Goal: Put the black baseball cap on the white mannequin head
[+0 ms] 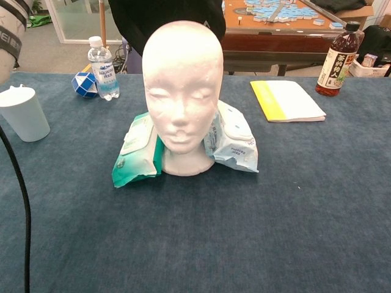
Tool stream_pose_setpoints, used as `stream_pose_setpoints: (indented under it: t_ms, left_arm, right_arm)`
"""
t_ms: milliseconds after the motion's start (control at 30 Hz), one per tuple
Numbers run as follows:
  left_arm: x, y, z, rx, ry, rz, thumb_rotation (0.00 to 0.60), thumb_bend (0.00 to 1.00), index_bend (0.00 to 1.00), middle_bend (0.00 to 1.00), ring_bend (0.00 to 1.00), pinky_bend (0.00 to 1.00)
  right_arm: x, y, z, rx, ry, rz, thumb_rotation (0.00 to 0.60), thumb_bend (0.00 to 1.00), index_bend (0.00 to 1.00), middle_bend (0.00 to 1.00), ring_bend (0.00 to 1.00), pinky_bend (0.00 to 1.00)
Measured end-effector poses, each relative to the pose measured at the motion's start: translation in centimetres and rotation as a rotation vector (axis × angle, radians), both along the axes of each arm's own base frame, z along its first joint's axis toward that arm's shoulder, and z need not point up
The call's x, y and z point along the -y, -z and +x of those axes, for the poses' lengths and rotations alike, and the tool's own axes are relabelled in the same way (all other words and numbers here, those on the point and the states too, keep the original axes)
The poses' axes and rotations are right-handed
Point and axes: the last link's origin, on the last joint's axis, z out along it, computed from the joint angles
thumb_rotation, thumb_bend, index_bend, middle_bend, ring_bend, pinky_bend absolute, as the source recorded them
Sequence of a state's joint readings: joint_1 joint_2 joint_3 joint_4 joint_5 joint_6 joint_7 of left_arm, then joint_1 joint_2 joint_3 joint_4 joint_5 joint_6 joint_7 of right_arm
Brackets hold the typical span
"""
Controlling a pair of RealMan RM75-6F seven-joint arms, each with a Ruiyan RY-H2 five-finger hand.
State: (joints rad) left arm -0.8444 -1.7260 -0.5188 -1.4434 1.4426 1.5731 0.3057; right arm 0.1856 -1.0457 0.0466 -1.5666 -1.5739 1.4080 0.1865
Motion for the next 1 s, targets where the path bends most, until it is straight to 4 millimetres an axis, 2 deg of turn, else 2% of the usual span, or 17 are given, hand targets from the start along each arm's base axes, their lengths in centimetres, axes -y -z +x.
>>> stream_pose_setpoints:
  t_ms: [233, 533, 1000]
  left_arm:
    - [1.9, 0.7, 0.8, 0.034, 0.027, -0.009, 0.600, 0.51, 0.87, 0.58, 0.31, 0.42]
    - [5.1, 1.3, -1.0, 0.042, 0.056, 0.017, 0.600, 0.51, 0.87, 0.58, 0.31, 0.42]
    - [8.9, 4.1, -2.6, -0.022, 0.104, -0.057, 0.600, 0.51, 0.85, 0.57, 0.32, 0.42]
  right_arm:
    - [0.0, 0.1, 0.1, -0.002, -0.002, 0.001, 0.600, 0.02, 0.28, 0.37, 0.29, 0.46]
    - [0.0, 0.1, 0.1, -0.003, -0.004, 0.001, 0.600, 0.02, 0.28, 0.37, 0.29, 0.46]
    - [0.1, 0.1, 0.2, -0.003, -0.004, 0.001, 0.600, 0.02, 0.28, 0.37, 0.29, 0.46]
